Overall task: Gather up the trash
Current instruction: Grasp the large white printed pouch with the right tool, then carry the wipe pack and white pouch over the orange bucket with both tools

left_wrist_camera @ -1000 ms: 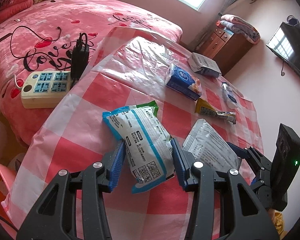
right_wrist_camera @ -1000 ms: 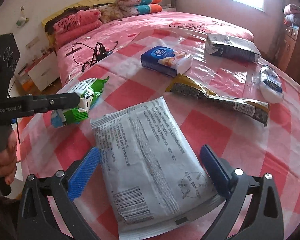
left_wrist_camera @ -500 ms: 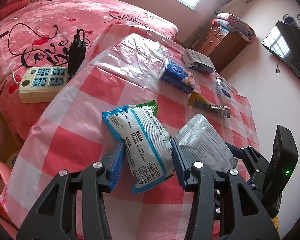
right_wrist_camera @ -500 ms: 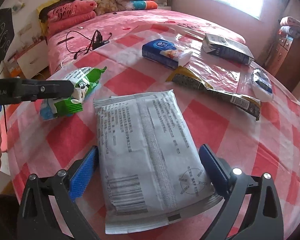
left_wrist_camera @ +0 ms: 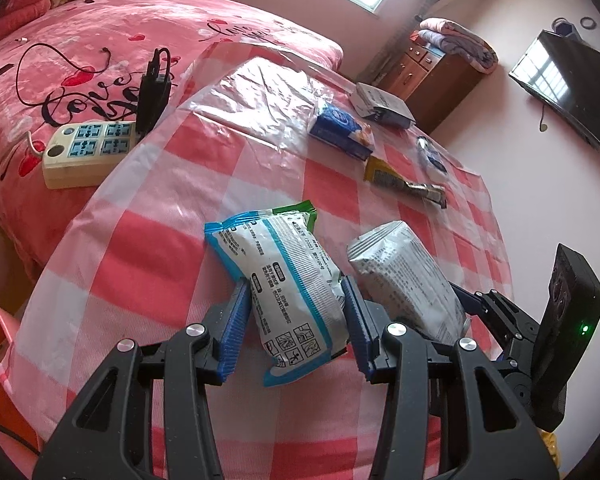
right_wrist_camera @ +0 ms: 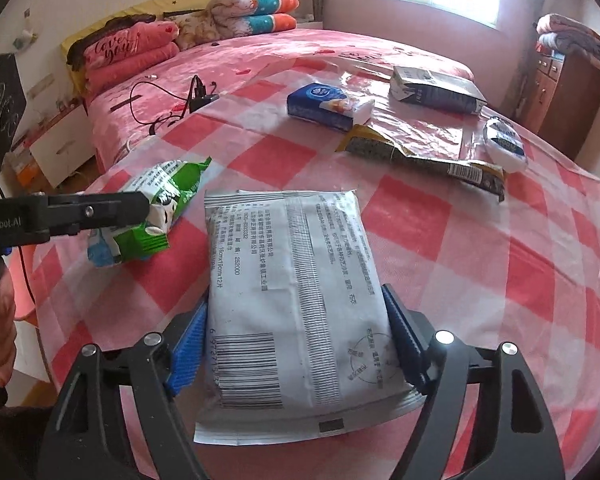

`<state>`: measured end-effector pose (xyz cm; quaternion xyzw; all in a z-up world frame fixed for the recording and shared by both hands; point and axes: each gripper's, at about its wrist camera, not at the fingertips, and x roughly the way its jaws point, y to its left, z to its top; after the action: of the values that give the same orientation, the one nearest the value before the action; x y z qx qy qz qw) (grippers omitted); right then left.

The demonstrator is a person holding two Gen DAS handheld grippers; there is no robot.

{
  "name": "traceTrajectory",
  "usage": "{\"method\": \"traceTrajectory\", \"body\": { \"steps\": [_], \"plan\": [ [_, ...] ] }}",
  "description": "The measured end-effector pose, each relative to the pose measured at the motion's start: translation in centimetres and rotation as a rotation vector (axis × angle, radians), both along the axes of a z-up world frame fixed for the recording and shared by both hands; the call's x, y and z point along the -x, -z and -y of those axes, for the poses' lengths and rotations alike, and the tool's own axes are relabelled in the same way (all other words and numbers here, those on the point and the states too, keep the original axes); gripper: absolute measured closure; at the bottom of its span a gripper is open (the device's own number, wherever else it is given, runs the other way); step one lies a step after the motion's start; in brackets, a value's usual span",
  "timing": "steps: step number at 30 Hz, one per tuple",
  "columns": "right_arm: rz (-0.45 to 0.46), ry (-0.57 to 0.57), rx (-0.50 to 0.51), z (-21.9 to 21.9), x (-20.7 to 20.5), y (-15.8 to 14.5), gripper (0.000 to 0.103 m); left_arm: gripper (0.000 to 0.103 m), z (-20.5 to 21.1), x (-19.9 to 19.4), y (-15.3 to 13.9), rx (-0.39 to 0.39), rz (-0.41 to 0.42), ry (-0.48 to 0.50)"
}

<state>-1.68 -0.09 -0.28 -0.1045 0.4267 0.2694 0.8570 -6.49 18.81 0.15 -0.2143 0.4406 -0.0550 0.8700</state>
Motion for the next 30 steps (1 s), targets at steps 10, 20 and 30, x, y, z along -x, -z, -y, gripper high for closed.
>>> {"method": "traceTrajectory", "body": {
  "steps": [10,20,30],
  "plan": [
    [-0.027,0.050,-0.103,0.4,2.9,-0.5,0.025,0.055,-0.9,2.4,-0.1,0.014,0.005,0.008],
    [-0.075,0.021,-0.196,-1.0,4.7,-1.7,0.025,0.056,-3.0,4.7,-0.4,0.024,0.018,-0.011],
    [-0.083,-0.035,-0.189,-4.0,6.5,-2.4,0.025,0.057,-5.6,7.0,-0.5,0.056,0.035,-0.043]
  ]
}}
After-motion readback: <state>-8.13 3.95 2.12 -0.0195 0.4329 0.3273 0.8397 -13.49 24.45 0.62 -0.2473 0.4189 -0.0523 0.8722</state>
